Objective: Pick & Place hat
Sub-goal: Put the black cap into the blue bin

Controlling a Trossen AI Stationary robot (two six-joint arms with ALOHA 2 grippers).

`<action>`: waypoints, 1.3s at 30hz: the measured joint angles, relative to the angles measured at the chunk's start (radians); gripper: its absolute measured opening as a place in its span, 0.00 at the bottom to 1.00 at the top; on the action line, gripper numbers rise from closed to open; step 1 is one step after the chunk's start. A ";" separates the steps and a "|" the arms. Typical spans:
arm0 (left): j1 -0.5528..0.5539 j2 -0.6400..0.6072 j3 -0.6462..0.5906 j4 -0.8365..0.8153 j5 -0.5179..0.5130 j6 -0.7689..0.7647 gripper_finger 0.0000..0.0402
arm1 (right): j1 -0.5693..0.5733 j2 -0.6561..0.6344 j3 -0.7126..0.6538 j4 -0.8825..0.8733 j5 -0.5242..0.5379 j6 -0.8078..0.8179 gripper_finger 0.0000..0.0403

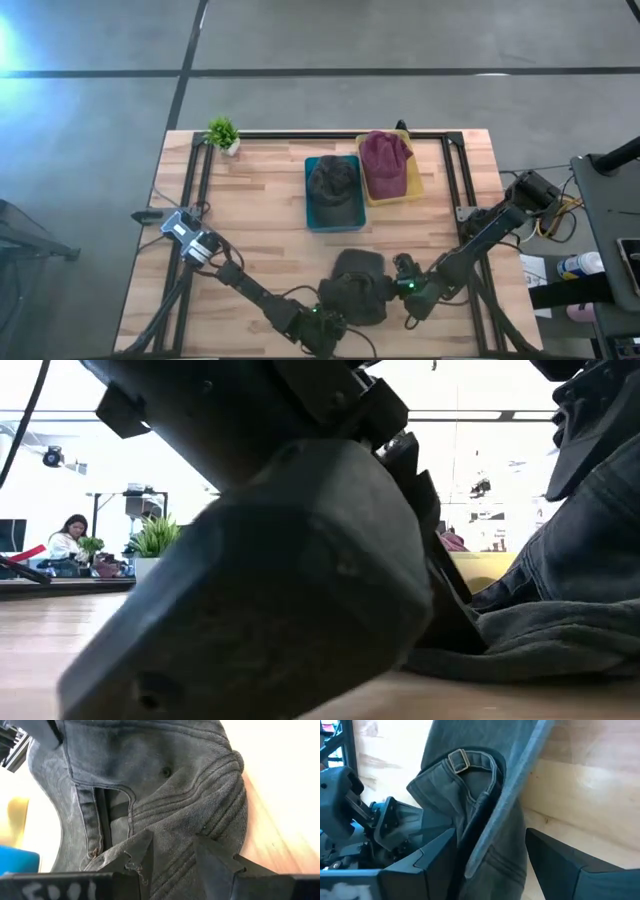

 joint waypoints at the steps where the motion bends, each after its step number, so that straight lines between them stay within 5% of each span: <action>1: 0.002 0.000 0.000 0.006 0.000 0.011 0.34 | -0.005 0.000 0.000 -0.001 -0.003 -0.009 0.57; 10: 0.016 -0.003 0.034 0.007 -0.018 0.050 0.34 | -0.087 0.000 -0.002 -0.003 -0.088 -0.183 0.45; 22: 0.018 -0.084 0.048 -0.205 -0.174 -0.059 0.34 | -0.121 0.000 -0.002 -0.009 -0.226 -0.398 0.06; 25: 0.018 -0.127 0.049 -0.354 -0.182 -0.234 0.34 | -0.120 0.000 -0.002 -0.011 -0.218 -0.423 0.04; 31: 0.018 -0.266 0.021 -0.701 -0.047 -0.927 0.34 | -0.120 -0.002 -0.002 -0.004 -0.106 -0.610 0.04; 39: -0.006 -0.578 -0.246 -0.586 0.101 -1.294 0.34 | -0.121 -0.003 0.113 -0.070 0.000 -1.083 0.04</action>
